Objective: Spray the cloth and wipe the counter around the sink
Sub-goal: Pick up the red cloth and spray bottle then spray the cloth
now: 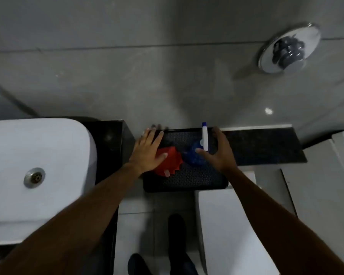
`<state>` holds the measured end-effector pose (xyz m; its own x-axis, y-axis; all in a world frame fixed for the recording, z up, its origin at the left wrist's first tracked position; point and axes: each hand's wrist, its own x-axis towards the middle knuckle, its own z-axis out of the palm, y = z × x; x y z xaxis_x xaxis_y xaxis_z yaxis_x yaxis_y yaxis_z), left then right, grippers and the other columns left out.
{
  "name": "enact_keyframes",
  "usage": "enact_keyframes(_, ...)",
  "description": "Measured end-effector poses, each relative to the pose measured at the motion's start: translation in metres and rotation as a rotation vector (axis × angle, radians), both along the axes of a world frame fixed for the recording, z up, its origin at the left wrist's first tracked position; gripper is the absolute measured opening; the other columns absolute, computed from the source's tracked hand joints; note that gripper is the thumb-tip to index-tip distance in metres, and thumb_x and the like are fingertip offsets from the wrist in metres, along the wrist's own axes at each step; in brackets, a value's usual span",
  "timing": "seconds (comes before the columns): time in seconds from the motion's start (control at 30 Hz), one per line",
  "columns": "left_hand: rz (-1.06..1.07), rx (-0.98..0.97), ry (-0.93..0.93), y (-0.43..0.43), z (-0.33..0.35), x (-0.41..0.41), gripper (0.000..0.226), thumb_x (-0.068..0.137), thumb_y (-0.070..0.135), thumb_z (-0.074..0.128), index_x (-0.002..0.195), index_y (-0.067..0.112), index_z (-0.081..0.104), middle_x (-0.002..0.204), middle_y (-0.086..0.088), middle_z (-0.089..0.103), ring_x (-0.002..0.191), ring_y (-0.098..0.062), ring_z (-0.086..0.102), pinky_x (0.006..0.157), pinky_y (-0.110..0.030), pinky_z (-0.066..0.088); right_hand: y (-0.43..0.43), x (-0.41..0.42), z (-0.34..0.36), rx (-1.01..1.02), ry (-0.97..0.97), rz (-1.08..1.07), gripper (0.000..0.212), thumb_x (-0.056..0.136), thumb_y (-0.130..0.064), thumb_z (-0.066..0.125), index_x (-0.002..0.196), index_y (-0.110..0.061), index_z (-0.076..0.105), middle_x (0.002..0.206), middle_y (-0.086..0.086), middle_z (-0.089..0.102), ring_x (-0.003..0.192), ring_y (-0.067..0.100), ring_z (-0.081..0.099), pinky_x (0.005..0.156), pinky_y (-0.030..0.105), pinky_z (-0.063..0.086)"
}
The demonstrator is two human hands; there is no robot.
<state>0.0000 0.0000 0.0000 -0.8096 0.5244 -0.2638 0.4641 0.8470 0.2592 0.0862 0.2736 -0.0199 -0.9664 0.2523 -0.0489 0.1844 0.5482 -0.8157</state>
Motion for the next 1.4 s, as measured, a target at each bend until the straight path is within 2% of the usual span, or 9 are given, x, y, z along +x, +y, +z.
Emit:
enact_keyframes(0.1, 0.030, -0.037, -0.028, -0.007, -0.019, -0.001, 0.080, 0.094, 0.056, 0.048, 0.157, 0.018, 0.016, 0.166, -0.011, 0.012, 0.153, -0.031, 0.005, 0.120, -0.053, 0.021, -0.013, -0.020, -0.015, -0.104, -0.010, -0.014, 0.076, 0.083, -0.048, 0.076, 0.144, -0.021, 0.040, 0.116, -0.009, 0.064, 0.108, 0.000, 0.060, 0.092, 0.019, 0.050)
enact_keyframes(0.23, 0.053, -0.042, -0.109, -0.016, -0.050, 0.003, 0.076, 0.096, 0.053, 0.047, 0.156, 0.016, 0.020, 0.165, -0.011, 0.015, 0.153, -0.032, 0.007, 0.118, -0.051, 0.022, -0.025, -0.034, -0.033, -0.164, 0.033, -0.083, 0.031, 0.091, -0.018, 0.064, 0.120, -0.016, 0.053, 0.079, -0.006, 0.059, 0.071, 0.004, 0.060, 0.068, 0.030, 0.052)
enact_keyframes(0.43, -0.009, -0.145, -0.167, -0.022, -0.072, 0.014, 0.066, 0.101, 0.044, 0.037, 0.156, 0.014, 0.016, 0.166, -0.009, 0.007, 0.153, -0.030, 0.004, 0.119, -0.051, 0.025, -0.023, -0.068, -0.019, -0.298, 0.007, -0.192, 0.027, 0.086, -0.005, 0.052, 0.111, -0.005, 0.061, 0.084, 0.023, 0.063, 0.072, 0.037, 0.060, 0.067, 0.050, 0.055)
enact_keyframes(0.57, -0.075, -0.197, -0.195, -0.029, -0.082, 0.024, 0.062, 0.102, 0.040, 0.035, 0.156, 0.016, 0.017, 0.166, -0.008, 0.007, 0.153, -0.031, 0.005, 0.119, -0.054, 0.024, -0.021, -0.077, 0.006, -0.255, -0.077, 0.029, 0.025, 0.085, 0.002, 0.053, 0.107, -0.001, 0.064, 0.095, 0.033, 0.066, 0.065, 0.036, 0.065, 0.063, 0.043, 0.056)
enact_keyframes(0.77, -0.075, -0.250, -0.253, -0.033, -0.094, 0.037, 0.064, 0.101, 0.042, 0.036, 0.156, 0.017, 0.015, 0.166, -0.009, 0.006, 0.153, -0.032, 0.006, 0.120, -0.053, 0.022, -0.049, -0.049, 0.005, -0.034, -0.415, 0.268, 0.007, 0.081, -0.025, 0.066, 0.074, -0.025, 0.067, 0.053, -0.014, 0.066, 0.057, 0.011, 0.063, 0.058, 0.025, 0.047)
enact_keyframes(0.93, -0.070, -0.236, -0.233, -0.036, -0.102, 0.045, 0.067, 0.099, 0.043, 0.041, 0.156, 0.017, 0.016, 0.166, -0.009, 0.010, 0.152, -0.033, 0.011, 0.117, -0.054, 0.026, -0.074, -0.020, -0.028, 0.109, -0.555, 0.242, 0.012, 0.088, -0.025, 0.064, 0.078, -0.022, 0.060, 0.075, 0.008, 0.067, 0.071, 0.029, 0.065, 0.067, 0.040, 0.051)
enact_keyframes(1.1, -0.073, -0.241, -0.214, -0.036, -0.105, 0.049, 0.071, 0.097, 0.044, 0.045, 0.156, 0.016, 0.015, 0.165, -0.009, 0.012, 0.150, -0.033, 0.016, 0.115, -0.055, 0.028, -0.097, -0.006, -0.051, 0.032, -0.623, 0.084, 0.025, 0.084, -0.028, 0.061, 0.062, -0.018, 0.053, 0.060, 0.000, 0.058, 0.061, 0.026, 0.060, 0.059, 0.032, 0.042)
enact_keyframes(1.3, -0.063, -0.236, -0.241, -0.036, -0.105, 0.049, 0.072, 0.098, 0.045, 0.043, 0.157, 0.017, 0.012, 0.166, -0.007, 0.007, 0.152, -0.032, 0.012, 0.117, -0.056, 0.025, -0.110, 0.002, -0.058, -0.195, -0.623, -0.024, 0.024, 0.082, -0.027, 0.061, 0.080, -0.005, 0.069, 0.066, 0.005, 0.065, 0.064, 0.025, 0.064, 0.064, 0.039, 0.050)
enact_keyframes(1.4, -0.057, -0.234, -0.256, -0.036, -0.105, 0.049, 0.071, 0.099, 0.045, 0.043, 0.157, 0.017, 0.011, 0.167, -0.006, 0.006, 0.152, -0.031, 0.011, 0.118, -0.056, 0.024, -0.116, 0.006, -0.058, -0.172, -0.601, -0.038, 0.020, 0.078, -0.027, 0.058, 0.070, -0.009, 0.062, 0.065, 0.005, 0.062, 0.063, 0.025, 0.062, 0.064, 0.040, 0.049)
